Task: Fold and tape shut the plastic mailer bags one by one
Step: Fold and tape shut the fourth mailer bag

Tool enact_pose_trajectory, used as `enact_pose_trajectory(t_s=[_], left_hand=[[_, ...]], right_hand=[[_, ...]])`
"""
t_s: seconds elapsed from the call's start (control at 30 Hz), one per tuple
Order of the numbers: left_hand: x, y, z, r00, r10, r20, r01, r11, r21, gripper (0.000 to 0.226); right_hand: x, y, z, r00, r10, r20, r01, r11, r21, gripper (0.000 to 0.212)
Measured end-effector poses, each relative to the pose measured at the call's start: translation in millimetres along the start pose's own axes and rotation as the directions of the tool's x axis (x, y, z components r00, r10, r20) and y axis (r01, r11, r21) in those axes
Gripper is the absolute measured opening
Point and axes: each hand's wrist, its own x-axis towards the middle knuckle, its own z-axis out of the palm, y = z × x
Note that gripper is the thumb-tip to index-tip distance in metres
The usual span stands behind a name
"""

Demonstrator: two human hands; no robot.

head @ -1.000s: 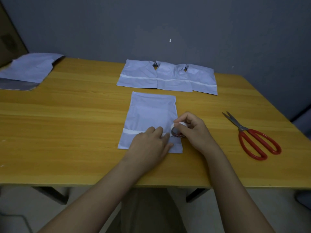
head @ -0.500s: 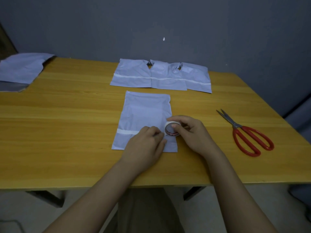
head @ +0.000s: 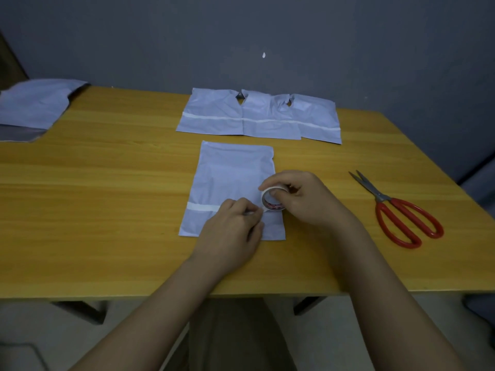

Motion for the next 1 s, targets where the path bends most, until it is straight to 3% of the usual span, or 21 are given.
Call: enact_pose_trajectory(t_s=[0.3, 0.6, 1.0], left_hand=[[-0.3, -1.5, 0.4, 1.0, 0.002, -0.015, -0.002, 1.0, -0.017, 0.032], [-1.3, -1.1, 0.5, 1.0, 0.007, -0.012, -0.008, 1.0, -0.006, 0.035], [-0.9, 0.1, 0.3, 1.0, 0.005, -0.01, -0.005, 1.0, 0.007, 0.034]], right_hand=[[-0.7, -5.0, -16.8, 0.996, 0.058, 0.071, -0.05, 0.992, -0.113, 0.029], [-8.8, -7.5, -21.1, 0.997, -0.037, 0.073, 0.062, 0.927, -0.369, 0.025], [-17.6, 1.5, -20.4, 0.998, 0.012, 0.067, 0.015, 0.924, -0.382, 0.024]])
